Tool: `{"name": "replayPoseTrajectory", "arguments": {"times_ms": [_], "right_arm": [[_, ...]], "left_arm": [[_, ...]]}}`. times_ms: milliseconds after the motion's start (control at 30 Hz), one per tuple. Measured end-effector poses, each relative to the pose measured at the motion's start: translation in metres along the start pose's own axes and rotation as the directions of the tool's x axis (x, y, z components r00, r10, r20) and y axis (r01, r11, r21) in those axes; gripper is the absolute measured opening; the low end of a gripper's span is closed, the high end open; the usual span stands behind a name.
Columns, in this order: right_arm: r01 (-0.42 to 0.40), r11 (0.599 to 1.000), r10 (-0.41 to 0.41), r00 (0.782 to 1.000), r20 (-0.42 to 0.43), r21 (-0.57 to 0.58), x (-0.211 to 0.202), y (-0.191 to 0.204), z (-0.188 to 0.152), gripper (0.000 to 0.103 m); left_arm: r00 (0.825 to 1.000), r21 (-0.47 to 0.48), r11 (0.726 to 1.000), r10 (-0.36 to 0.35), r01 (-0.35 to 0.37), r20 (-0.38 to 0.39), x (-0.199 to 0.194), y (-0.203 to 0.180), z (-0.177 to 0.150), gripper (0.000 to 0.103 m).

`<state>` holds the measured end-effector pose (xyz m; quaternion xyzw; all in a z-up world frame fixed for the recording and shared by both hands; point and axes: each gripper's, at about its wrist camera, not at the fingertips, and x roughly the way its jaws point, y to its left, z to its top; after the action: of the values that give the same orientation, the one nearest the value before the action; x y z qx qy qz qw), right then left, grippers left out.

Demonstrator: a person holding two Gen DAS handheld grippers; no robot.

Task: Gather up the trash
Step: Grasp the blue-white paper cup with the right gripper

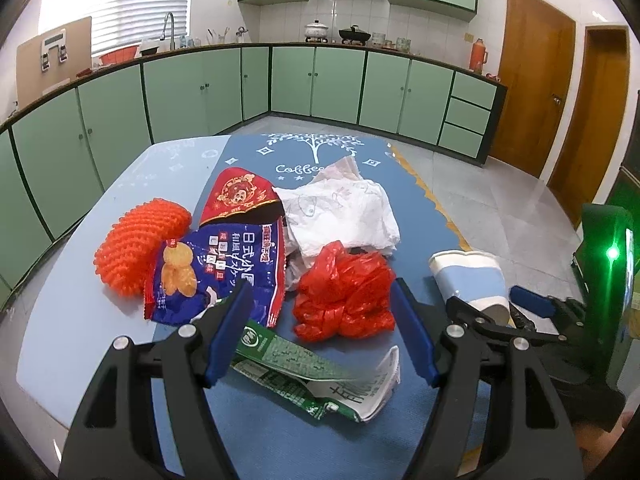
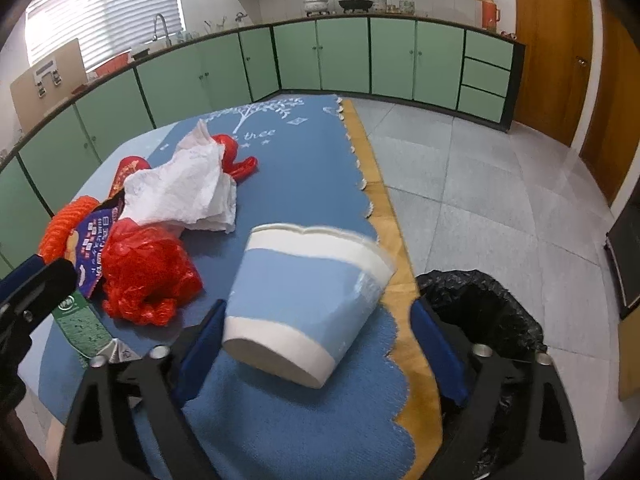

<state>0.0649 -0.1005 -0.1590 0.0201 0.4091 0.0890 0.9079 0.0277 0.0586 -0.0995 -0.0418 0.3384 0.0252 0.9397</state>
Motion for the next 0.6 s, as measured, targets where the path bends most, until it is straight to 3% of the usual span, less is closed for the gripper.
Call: {"name": "replayPoseTrajectory", "arguments": {"times_ms": [33, 600], "right_arm": [[-0.005, 1.000, 0.005, 1.000, -0.009, -0.004, 0.002, 0.001, 0.000, 0.069], [0.015, 1.000, -0.017, 0.990, 0.140, 0.017, -0.027, -0.010, 0.016, 0.065]], "left_arm": [[1.000, -0.001, 1.000, 0.000, 0.000, -0.002, 0.001, 0.000, 0.000, 0.069], [1.000, -0.011, 1.000, -0.011, 0.011, 0.002, 0.019, 0.001, 0.014, 0.069]]}}
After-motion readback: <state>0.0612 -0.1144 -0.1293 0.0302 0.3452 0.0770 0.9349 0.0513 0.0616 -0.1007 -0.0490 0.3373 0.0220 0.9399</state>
